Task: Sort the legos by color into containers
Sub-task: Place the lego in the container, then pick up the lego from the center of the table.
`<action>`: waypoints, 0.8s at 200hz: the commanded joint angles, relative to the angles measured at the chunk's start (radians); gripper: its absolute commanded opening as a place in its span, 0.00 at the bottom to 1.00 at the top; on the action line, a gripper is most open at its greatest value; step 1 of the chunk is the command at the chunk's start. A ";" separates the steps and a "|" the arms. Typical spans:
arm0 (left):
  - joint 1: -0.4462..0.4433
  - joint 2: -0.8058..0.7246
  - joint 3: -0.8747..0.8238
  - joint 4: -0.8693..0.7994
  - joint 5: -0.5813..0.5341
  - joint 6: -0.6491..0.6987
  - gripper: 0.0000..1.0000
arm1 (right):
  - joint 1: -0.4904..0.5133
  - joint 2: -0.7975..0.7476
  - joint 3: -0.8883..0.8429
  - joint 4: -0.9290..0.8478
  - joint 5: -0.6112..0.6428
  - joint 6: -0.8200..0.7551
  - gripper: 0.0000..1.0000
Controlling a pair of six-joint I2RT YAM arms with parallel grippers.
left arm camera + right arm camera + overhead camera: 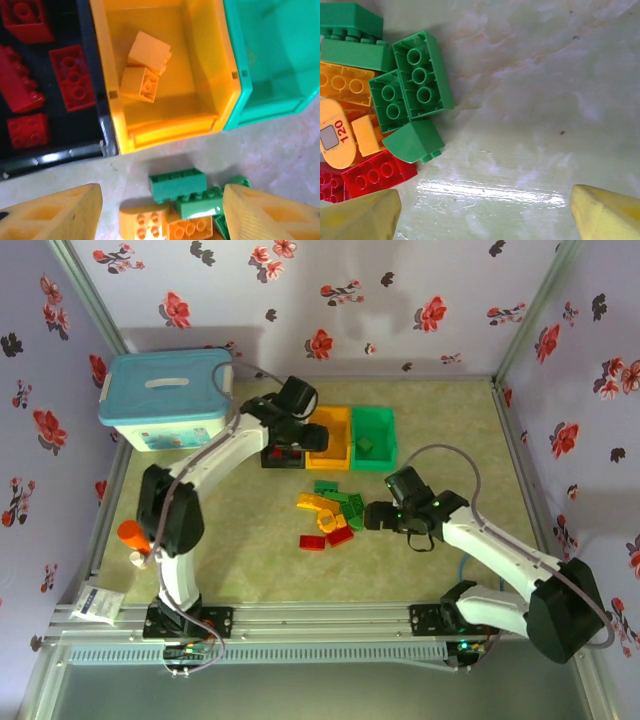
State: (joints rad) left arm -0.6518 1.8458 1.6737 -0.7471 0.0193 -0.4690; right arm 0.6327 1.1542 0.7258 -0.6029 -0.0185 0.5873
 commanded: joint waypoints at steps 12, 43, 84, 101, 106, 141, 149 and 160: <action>-0.005 -0.168 -0.229 0.107 -0.020 -0.046 0.65 | 0.061 0.081 0.060 0.000 0.031 0.003 0.87; -0.004 -0.312 -0.451 0.161 -0.038 -0.089 0.64 | 0.124 0.179 0.133 0.008 0.046 -0.002 0.83; 0.004 -0.497 -0.704 0.219 -0.050 -0.159 0.64 | 0.218 0.331 0.271 -0.014 0.078 -0.023 0.76; 0.010 -0.563 -0.769 0.218 -0.061 -0.182 0.64 | 0.256 0.397 0.333 -0.026 0.084 -0.029 0.73; 0.013 -0.584 -0.788 0.221 -0.065 -0.189 0.64 | 0.266 0.416 0.351 -0.029 0.086 -0.031 0.73; 0.046 -0.717 -0.897 0.227 -0.068 -0.243 0.64 | 0.320 0.563 0.478 -0.073 0.112 -0.041 0.70; 0.053 -0.744 -0.914 0.224 -0.067 -0.247 0.64 | 0.327 0.593 0.506 -0.086 0.119 -0.044 0.69; 0.059 -0.774 -0.930 0.215 -0.070 -0.252 0.64 | 0.335 0.631 0.542 -0.101 0.126 -0.050 0.68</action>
State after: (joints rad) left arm -0.6094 1.1320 0.7818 -0.5419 -0.0269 -0.6762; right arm 0.9470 1.7176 1.1923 -0.6270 0.0605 0.5594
